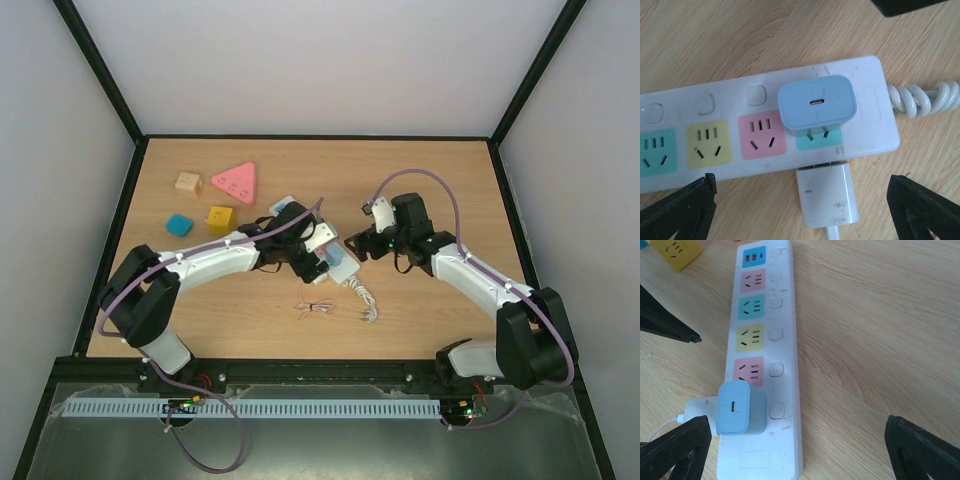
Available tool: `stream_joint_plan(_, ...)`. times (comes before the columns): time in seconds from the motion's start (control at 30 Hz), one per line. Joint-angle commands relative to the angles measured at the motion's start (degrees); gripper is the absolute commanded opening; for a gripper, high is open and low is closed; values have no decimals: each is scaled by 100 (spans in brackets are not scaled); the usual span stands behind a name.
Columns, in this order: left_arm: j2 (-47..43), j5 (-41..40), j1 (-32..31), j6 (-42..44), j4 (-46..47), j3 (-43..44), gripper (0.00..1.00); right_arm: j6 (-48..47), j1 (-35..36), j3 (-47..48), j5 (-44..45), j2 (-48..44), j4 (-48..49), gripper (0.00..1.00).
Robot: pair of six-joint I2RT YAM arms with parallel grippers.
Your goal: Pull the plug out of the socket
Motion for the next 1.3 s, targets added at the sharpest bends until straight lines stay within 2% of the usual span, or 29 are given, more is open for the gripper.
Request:
stream_joint_plan(0.0, 237, -70, -167, -137, 321, 265, 94, 211, -156, -187, 25, -169, 242, 93)
stream_joint_plan(0.27, 701, 48, -247, -264, 485, 549, 88, 317, -254, -383, -17, -173, 500, 91)
stream_joint_plan(0.43, 957, 3, -257, -314, 530, 740, 81, 353, -270, -465, 14, -195, 628, 90)
stream_joint_plan(0.7, 1161, -106, -206, -160, 589, 736, 62, 279, -297, -513, 16, -73, 727, 89)
stream_joint_plan(0.97, 1036, 140, 362, 202, 624, 604, 46, 140, -298, -685, -314, 98, 918, 87)
stream_joint_plan(1.27, 991, 862, 975, 766, 497, 430, 43, 274, -31, -658, -403, 662, 1372, 85)
